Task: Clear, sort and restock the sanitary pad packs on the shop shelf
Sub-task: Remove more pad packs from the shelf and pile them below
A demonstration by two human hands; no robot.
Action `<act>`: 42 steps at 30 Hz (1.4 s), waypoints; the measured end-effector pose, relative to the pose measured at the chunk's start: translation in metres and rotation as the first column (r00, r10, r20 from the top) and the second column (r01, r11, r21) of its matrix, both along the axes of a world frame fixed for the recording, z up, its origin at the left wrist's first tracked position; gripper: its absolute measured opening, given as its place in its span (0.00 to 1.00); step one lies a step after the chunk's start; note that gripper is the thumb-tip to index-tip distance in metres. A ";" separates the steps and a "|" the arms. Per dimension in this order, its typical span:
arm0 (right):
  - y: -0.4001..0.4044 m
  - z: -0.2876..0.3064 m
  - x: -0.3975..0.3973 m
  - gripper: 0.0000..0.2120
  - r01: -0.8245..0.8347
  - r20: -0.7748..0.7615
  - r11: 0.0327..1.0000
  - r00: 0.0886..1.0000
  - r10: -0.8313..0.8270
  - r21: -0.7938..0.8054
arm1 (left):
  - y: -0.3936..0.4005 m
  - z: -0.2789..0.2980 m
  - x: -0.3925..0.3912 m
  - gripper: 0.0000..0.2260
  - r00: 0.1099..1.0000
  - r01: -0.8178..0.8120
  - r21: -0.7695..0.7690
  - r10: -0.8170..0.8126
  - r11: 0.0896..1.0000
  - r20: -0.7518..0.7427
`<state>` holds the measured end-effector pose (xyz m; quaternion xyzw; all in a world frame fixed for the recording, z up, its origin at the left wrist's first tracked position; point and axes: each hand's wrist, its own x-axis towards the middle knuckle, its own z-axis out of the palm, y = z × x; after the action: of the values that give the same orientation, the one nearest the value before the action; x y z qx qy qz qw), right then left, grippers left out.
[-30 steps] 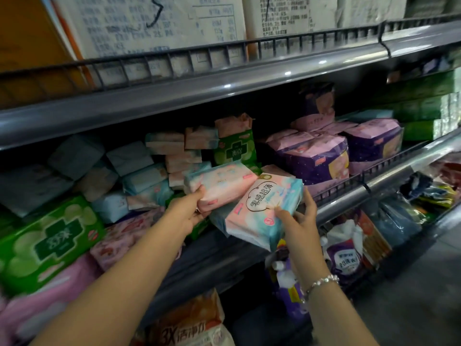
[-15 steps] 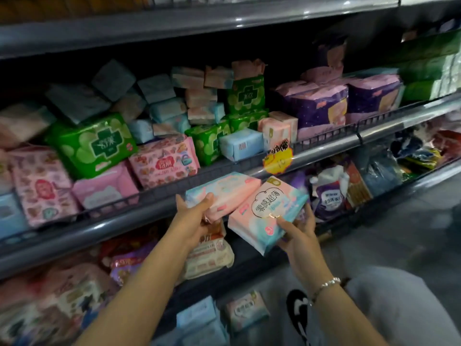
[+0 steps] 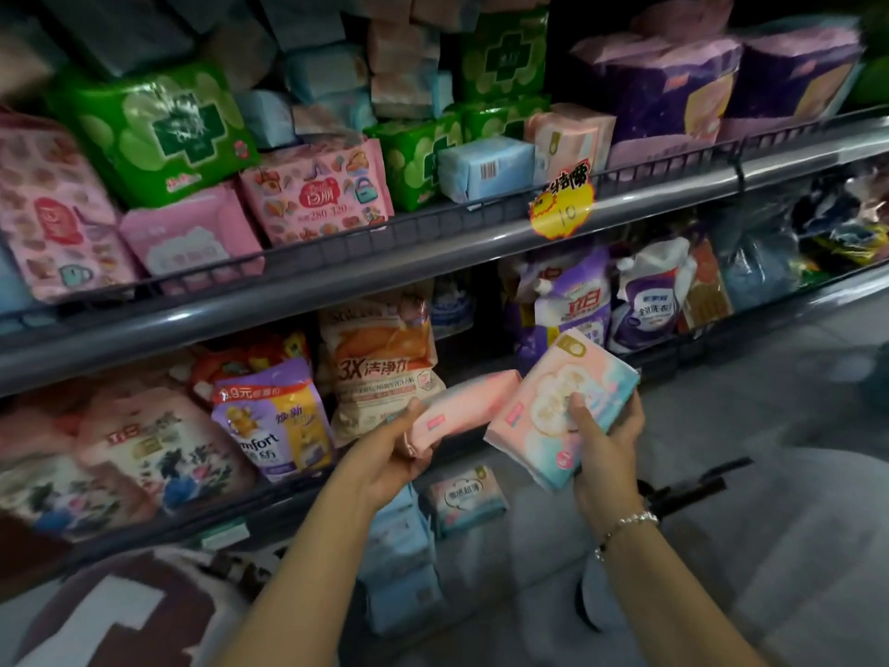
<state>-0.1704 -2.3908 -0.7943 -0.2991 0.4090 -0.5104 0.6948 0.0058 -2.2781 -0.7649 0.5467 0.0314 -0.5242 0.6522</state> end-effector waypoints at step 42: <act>-0.015 -0.241 -0.019 0.35 -0.037 -0.556 0.964 0.810 0.183 0.263 | -0.028 -0.288 -0.058 0.26 0.825 0.127 0.612 0.259 0.781 -0.502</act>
<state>-0.1891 -2.4054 -1.0357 -0.3767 0.6400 -0.3014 0.5980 -0.0519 -2.3066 -1.0526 0.5499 0.4121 -0.5962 0.4151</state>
